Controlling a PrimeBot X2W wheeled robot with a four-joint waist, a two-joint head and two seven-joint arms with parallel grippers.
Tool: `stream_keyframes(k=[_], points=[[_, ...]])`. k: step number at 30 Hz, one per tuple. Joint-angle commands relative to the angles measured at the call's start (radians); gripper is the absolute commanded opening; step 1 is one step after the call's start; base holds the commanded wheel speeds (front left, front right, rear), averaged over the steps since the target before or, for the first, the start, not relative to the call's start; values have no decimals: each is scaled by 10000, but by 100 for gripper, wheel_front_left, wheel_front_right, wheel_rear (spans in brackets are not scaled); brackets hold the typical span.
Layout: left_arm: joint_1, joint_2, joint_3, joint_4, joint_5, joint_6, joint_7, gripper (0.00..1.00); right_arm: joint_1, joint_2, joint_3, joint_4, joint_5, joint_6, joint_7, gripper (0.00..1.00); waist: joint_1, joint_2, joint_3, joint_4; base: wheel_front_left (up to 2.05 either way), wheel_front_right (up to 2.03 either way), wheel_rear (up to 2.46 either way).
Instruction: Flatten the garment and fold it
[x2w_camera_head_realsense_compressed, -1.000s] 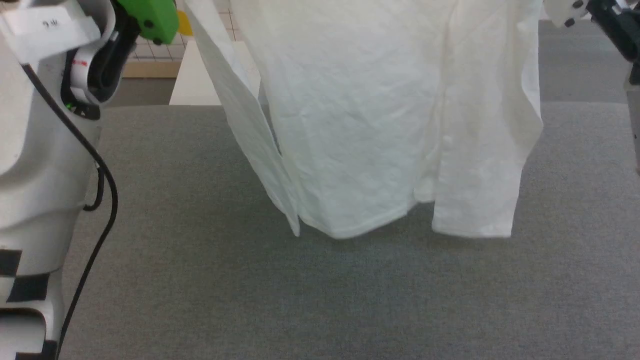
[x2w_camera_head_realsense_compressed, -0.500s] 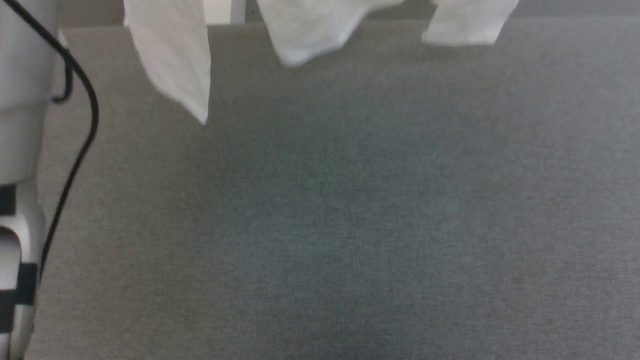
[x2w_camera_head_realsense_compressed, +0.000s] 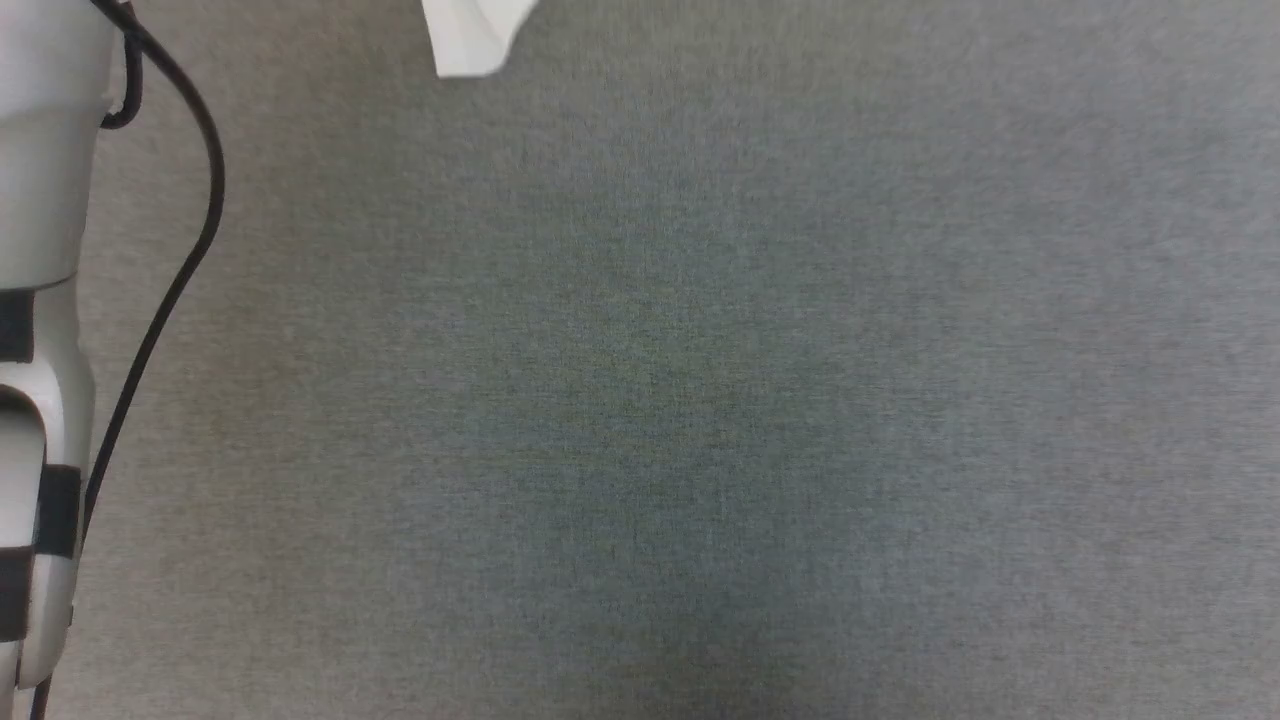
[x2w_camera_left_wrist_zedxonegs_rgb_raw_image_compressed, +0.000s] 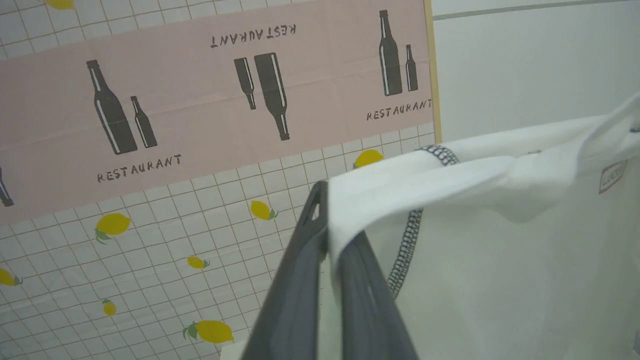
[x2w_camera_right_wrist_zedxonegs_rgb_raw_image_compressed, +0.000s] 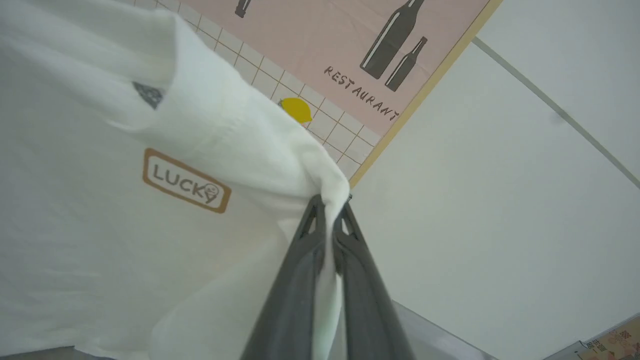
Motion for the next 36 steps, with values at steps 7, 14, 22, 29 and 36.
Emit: stream_keyframes(k=[7, 14, 22, 29, 36], points=[[217, 295, 107, 377, -82, -228, -646, 0, 338, -78, 531, 186, 471, -25, -802, 0, -3, 0, 970, -40, 0, 0, 0], [1621, 763, -171, -587, -315, -725, -698, 0, 1679, -786, 1259, -1120, 1872, -25, -1272, 0, -3, 0, 664, 116, 0, 0, 0], [5497, 1579, -782, -4109, -669, -219, 149, 0, 5961, -2076, 376, -5091, 3484, -25, -463, 0, -3, 0, -226, 246, 0, 0, 0], [8100, 2093, -1068, -5926, -773, 610, 393, 0, 9630, -1663, -972, -7369, 3511, -25, 370, 0, -3, 0, -1054, 273, 0, 0, 0], [10114, 2350, -1562, -6520, -940, 1181, 749, 0, 12277, -818, -1638, -8722, 3352, -25, 936, 0, -3, 0, -1920, 357, 0, 0, 0]])
